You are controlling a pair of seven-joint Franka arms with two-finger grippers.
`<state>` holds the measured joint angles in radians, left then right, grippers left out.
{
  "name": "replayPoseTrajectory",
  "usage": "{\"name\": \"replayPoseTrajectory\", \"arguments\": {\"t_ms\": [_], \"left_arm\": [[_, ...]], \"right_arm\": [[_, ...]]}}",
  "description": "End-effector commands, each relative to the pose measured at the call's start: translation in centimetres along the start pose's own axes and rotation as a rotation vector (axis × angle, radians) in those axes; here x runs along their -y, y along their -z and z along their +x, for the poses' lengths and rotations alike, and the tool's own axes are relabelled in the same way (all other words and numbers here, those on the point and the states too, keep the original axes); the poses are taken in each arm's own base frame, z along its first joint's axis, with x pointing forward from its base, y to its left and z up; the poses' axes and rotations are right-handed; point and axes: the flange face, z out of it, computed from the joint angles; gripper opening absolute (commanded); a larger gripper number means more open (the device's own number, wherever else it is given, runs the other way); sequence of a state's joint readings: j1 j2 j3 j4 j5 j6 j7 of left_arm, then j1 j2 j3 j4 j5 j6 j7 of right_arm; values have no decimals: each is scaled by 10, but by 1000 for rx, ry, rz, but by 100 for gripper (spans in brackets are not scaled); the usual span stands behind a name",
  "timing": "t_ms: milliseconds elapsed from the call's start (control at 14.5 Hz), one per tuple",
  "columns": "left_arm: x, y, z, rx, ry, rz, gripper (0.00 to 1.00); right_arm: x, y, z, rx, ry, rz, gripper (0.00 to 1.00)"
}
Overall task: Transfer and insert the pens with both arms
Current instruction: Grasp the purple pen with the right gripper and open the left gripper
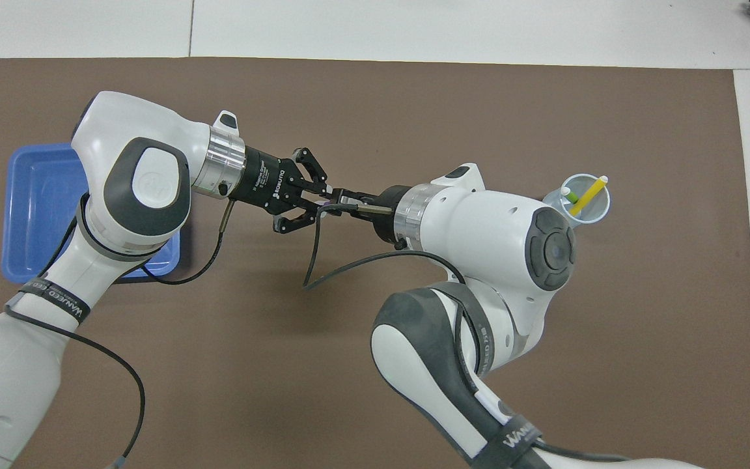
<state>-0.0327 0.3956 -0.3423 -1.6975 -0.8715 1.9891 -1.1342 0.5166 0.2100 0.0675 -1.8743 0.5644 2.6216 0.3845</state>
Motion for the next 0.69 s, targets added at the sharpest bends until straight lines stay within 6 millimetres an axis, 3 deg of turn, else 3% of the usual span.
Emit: {"name": "replayPoseTrajectory", "arguments": {"t_ms": [0,138,484,622], "left_arm": [[8,3,-6,5,21,-2,0],[7,3,-7,6,19,-2,0],[7,4,-8,5,17,-3,0],[7,4,-8,5,17,-3,0]], "right_arm": [[-3,-4,9,-10,8,10,42],[-4,-5,8,-4,8,7,37],[-8,-4,12,-6,12,4,0],[-8,-3,12,-7,12,5,0]]}}
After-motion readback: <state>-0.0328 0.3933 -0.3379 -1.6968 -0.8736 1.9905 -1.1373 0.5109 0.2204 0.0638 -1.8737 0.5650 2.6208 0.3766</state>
